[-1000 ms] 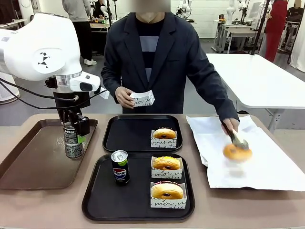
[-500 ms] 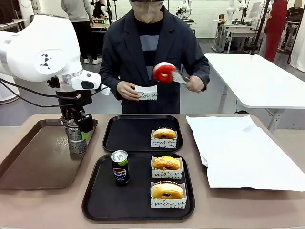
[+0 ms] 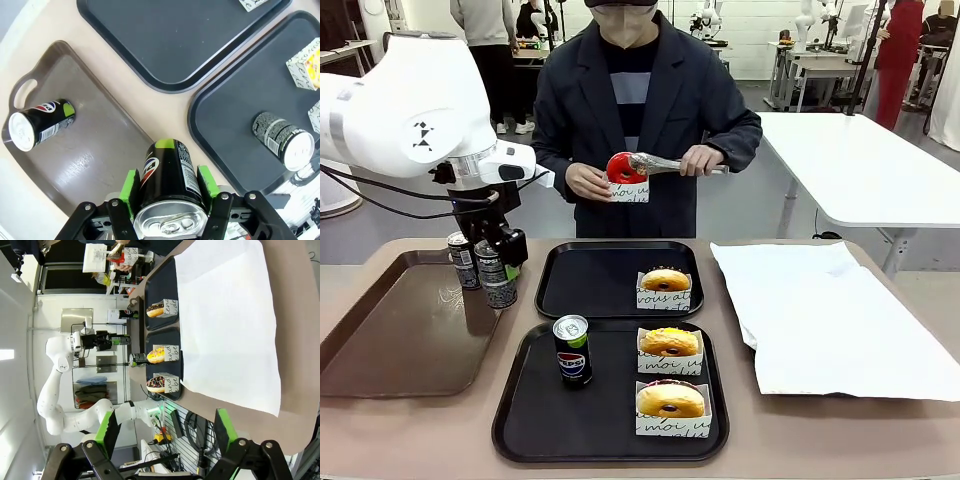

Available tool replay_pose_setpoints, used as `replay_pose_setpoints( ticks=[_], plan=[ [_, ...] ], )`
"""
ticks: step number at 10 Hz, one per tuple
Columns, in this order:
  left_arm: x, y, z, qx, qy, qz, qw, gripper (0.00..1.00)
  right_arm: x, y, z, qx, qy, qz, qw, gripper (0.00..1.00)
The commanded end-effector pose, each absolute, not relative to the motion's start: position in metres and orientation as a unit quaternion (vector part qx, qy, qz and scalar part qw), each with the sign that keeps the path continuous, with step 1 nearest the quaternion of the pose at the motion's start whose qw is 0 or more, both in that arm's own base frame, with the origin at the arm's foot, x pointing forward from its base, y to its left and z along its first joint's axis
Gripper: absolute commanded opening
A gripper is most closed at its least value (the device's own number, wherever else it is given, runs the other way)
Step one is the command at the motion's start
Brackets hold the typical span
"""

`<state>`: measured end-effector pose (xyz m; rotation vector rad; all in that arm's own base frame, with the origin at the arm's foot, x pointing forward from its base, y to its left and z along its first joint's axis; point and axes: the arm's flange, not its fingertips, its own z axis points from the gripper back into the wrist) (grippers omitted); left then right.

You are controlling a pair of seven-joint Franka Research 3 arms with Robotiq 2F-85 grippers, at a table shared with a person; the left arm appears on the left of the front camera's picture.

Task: Set up donuts and drinks on trays.
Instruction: Pick up one Pepsi coke from the Handle tray and place it on the Flat Tray without a Pepsi coke.

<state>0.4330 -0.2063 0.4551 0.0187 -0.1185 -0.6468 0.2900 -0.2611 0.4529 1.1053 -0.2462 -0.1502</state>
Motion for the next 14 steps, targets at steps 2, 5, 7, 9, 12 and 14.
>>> replay_pose_setpoints(
  ticks=[2, 5, 7, 9, 12, 14],
  plan=[
    [0.450, -0.217, 0.459, 0.006, -0.077, -0.309, 0.948, 0.59, 0.290, -0.262, 0.453, 0.529, -0.124, -0.065, 0.837, 1.00],
    [0.447, -0.219, 0.464, 0.014, -0.070, -0.267, 0.961, 0.59, 0.290, -0.262, 0.453, 0.529, -0.124, -0.065, 0.837, 1.00],
    [0.448, -0.216, 0.455, 0.003, -0.068, -0.309, 0.949, 0.59, 0.290, -0.262, 0.453, 0.529, -0.124, -0.065, 0.837, 1.00],
    [0.448, -0.216, 0.455, 0.003, -0.068, -0.309, 0.949, 0.59, 0.290, -0.262, 0.453, 0.529, -0.124, -0.065, 0.837, 1.00],
    [0.467, -0.227, 0.453, -0.008, -0.073, -0.301, 0.951, 0.59, 0.290, -0.262, 0.453, 0.529, -0.124, -0.065, 0.837, 1.00],
    [0.490, -0.240, 0.454, -0.025, -0.079, -0.295, 0.952, 0.59, 0.290, -0.262, 0.453, 0.529, -0.124, -0.065, 0.837, 1.00]
  ],
)
